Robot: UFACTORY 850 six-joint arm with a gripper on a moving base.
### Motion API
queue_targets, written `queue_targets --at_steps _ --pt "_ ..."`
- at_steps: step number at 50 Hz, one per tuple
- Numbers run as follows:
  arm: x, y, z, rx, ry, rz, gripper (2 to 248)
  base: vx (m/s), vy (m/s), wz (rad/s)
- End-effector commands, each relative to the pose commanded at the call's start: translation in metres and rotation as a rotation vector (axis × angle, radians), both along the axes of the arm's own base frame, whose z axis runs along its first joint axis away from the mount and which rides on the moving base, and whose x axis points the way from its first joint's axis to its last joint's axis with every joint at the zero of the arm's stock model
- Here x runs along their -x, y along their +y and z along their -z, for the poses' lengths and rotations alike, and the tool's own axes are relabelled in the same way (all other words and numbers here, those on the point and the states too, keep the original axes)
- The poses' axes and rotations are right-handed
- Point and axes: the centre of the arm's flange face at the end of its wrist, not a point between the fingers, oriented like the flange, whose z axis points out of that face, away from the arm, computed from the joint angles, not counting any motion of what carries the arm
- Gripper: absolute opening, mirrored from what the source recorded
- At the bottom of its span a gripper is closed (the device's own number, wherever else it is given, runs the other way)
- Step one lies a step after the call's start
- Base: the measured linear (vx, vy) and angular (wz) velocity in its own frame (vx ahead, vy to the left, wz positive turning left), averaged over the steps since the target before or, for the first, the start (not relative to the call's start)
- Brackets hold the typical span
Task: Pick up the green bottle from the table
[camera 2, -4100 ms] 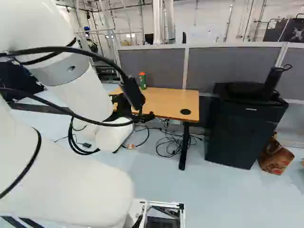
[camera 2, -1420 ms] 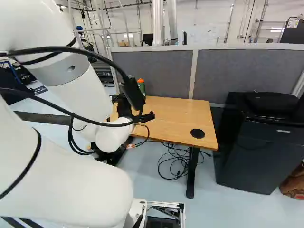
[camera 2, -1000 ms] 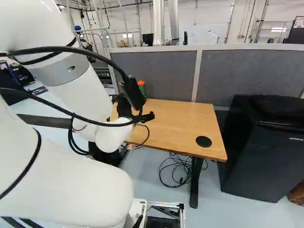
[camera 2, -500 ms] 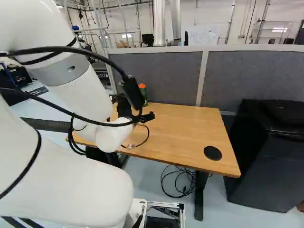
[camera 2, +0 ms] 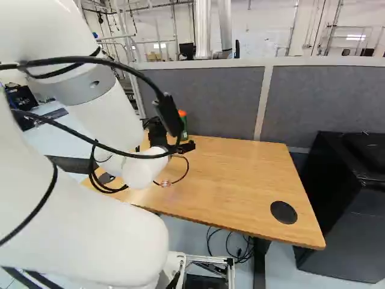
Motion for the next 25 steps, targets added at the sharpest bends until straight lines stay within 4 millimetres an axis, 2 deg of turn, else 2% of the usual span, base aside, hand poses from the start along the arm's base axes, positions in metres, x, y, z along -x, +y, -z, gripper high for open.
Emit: queue_targets --at_steps 25 --pt "-0.047 0.009 -0.004 0.0 0.011 -0.024 247 0.002 0.0 0.0"
